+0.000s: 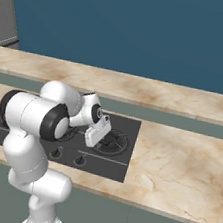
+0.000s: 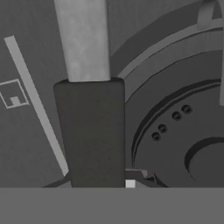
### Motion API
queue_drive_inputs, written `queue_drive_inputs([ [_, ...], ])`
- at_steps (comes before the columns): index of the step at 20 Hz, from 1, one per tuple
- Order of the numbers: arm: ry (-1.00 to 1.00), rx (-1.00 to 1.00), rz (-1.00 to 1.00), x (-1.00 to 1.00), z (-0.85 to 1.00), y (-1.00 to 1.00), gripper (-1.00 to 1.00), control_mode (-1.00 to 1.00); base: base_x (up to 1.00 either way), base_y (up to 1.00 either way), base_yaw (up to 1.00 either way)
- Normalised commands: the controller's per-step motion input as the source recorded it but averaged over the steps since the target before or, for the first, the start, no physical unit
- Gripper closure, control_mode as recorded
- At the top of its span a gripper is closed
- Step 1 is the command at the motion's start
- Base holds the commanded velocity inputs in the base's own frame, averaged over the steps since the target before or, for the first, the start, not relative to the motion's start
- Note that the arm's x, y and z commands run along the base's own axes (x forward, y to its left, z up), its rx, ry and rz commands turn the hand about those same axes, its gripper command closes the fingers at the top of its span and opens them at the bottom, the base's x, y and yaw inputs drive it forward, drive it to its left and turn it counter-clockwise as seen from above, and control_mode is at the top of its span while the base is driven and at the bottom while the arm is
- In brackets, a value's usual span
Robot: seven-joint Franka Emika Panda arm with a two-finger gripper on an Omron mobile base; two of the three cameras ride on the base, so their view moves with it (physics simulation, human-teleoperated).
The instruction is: Place both pans onto different burners. Then place the broccoli and the fish on different pans.
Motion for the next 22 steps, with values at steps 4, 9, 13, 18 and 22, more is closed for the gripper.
queue_drive_inputs([
  [4, 0.00, 0.00, 0.01, 0.19, -0.08, -0.03, 1.00, -1.00, 0.00, 0.00, 0.00],
  [9, 0.00, 0.00, 0.00, 0.21, -0.07, 0.00, 1.00, -1.00, 0.00, 0.00, 0.00],
  [13, 0.00, 0.00, 0.00, 0.24, -0.07, 0.00, 1.00, -1.00, 0.00, 0.00, 0.00],
  [18, 0.00, 0.00, 0.00, 0.13, -0.05, 0.00, -1.00, -1.00, 0.00, 0.00, 0.00],
  [22, 0.00, 0.00, 0.00, 0.00, 0.00, 0.00, -1.00, -1.00, 0.00, 0.00, 0.00],
])
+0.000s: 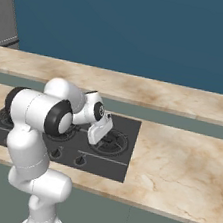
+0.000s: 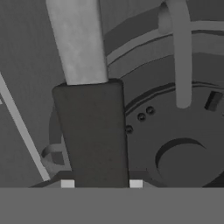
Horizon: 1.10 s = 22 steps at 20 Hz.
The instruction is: Place both pans onto different burners. Then place the broccoli and the fish on different pans.
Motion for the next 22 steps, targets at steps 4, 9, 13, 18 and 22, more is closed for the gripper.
queue_drive_inputs([
  [4, 0.00, 0.00, 0.00, 0.00, 0.00, 0.00, -1.00, -1.00, 0.00, 0.00, 0.00],
  [9, 0.00, 0.00, 0.00, 0.00, 0.00, 0.00, -1.00, -1.00, 0.00, 0.00, 0.00],
  [13, 0.00, 0.00, 0.00, 0.00, 0.07, 0.00, -1.00, -1.00, 0.00, 0.00, 0.00],
  [18, -0.03, 0.00, 0.00, -0.01, 0.44, 0.00, -1.00, -1.00, 0.00, 0.00, 0.00],
  [22, -0.03, 0.00, -0.05, 0.00, 0.48, 0.00, -1.00, -1.00, 0.00, 0.00, 0.00],
])
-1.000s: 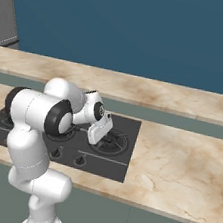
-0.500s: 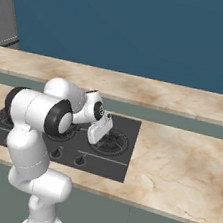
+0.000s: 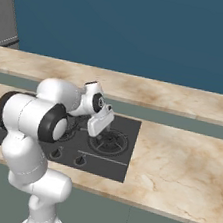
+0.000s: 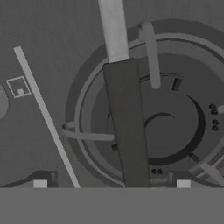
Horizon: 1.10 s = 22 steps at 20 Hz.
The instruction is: Place both pans onto different burners. Then place the broccoli and the fish on different pans.
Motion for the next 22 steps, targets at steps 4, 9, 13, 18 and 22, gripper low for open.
queue_drive_inputs([
  [4, -0.01, 0.08, -0.10, -0.09, 0.37, 0.00, -1.00, -1.00, 0.00, 0.00, 0.00],
  [9, -0.10, 0.16, -0.20, -0.34, 0.23, 0.00, -1.00, -1.00, 0.00, 0.00, 0.00],
  [13, -0.13, 0.07, -0.33, -0.62, 0.31, 0.01, -1.00, -1.00, 0.00, 0.00, 0.00],
  [18, -0.10, 0.00, -0.41, -0.64, 0.34, 0.06, -1.00, -1.00, 0.00, 0.00, 0.00],
  [22, -0.13, 0.00, -0.43, -0.38, 0.29, 0.19, -1.00, -1.00, 0.00, 0.00, 0.00],
])
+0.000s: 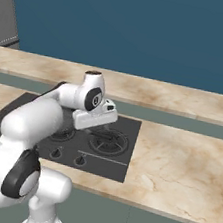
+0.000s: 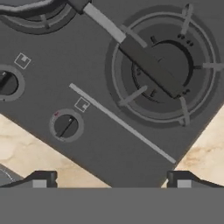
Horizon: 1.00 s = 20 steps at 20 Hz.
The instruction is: Place both pans onto different burners. Then place the broccoli and the fish on different pans.
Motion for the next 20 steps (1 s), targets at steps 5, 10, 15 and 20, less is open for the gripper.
queue_drive_inputs([
  [5, -0.03, 0.00, -0.38, -0.43, 0.40, 0.13, -1.00, -1.00, 0.00, 0.00, 0.00],
  [10, 0.00, 0.06, -0.36, -0.63, 0.20, 0.05, -1.00, -1.00, 0.00, 0.00, 0.00],
  [15, -0.03, 0.02, -0.31, -0.44, 0.03, 0.00, -1.00, -1.00, 0.00, 0.00, 0.00],
  [20, -0.05, 0.00, -0.20, -0.26, 0.01, 0.01, -1.00, -1.00, 0.00, 0.00, 0.00],
])
